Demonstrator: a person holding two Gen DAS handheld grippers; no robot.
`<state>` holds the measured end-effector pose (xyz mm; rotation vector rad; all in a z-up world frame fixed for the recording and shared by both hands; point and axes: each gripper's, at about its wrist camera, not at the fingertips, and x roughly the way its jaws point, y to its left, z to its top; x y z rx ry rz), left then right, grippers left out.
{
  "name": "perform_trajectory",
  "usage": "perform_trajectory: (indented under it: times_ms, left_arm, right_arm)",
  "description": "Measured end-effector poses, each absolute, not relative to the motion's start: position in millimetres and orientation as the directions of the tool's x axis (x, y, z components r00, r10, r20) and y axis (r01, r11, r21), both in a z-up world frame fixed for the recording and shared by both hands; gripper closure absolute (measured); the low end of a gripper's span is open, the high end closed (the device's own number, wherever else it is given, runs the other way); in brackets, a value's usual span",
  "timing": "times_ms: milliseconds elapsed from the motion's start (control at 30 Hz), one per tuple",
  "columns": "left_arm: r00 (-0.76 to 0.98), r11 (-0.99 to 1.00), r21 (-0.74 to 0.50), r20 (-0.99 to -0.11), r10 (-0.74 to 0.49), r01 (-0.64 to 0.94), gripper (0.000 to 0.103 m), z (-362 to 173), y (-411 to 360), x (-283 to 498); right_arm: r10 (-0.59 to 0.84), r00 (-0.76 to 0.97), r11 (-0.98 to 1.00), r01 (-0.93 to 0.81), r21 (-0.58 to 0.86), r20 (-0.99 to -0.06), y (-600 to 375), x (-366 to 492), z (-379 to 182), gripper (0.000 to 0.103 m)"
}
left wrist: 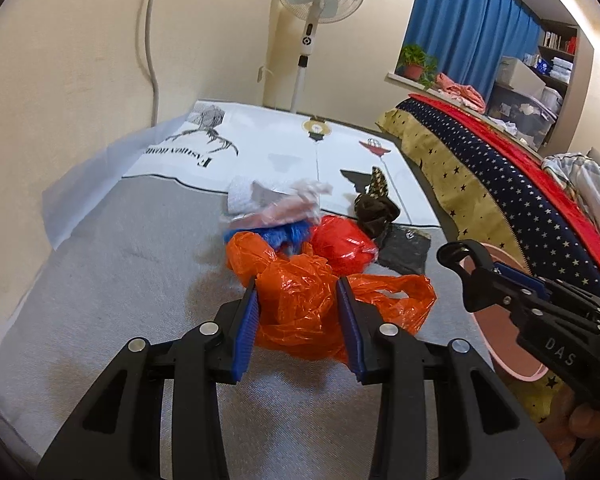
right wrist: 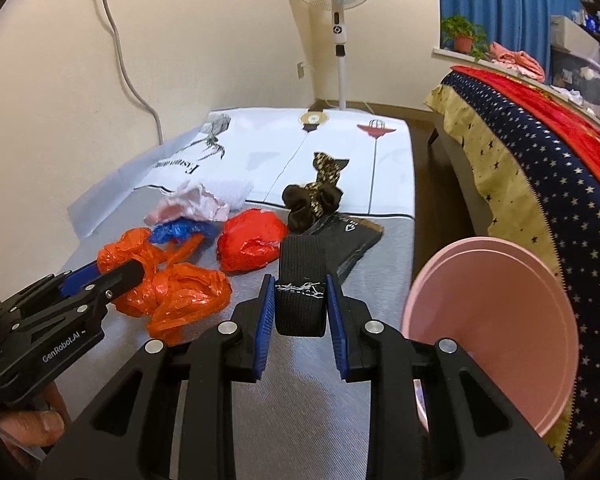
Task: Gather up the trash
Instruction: 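Grasp the black strap with the right tool while the left tool grasps the orange bag, then carry the black strap with the right tool while the left tool carries the orange bag over the pink bin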
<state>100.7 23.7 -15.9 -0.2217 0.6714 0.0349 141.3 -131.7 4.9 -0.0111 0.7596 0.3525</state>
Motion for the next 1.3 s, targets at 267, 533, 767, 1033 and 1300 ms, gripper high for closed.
perform_trajectory:
  times_ms: [267,533,767,1033,1300]
  left_arm:
    - [0.81,0.978,-0.193,-0.584,-0.052,-0.077,0.066,0,19,87]
    - [0.841,0.986,-0.165,-0.537,-0.063,-0.032,0.066,18,5,79]
    - [0.855,0.99,-0.144,-0.513,-0.074,-0.001,0.066,27,-7,78]
    - [0.861,0.991,-0.136,-0.501,-0.088,0.023,0.066,28,-16,84]
    - [0.859,0.99,-0.141,-0.503,-0.098,0.031,0.066,28,-27,91]
  right_arm:
    - [0.291,0.724,0.95,-0.298,0.097,-0.625,-148,120,30,0.077]
    - [0.27,0.764,0.958,-0.274,0.085,-0.586,-166,103,49,0.077]
    - [0.248,0.788,0.966,-0.242,0.088,-0.563,-180,95,59,0.077]
    - [0.207,0.805,0.978,-0.192,0.086,-0.555,-192,93,61,0.077]
    - [0.172,0.821,0.985,-0.159,0.071,-0.544,-203,92,64,0.077]
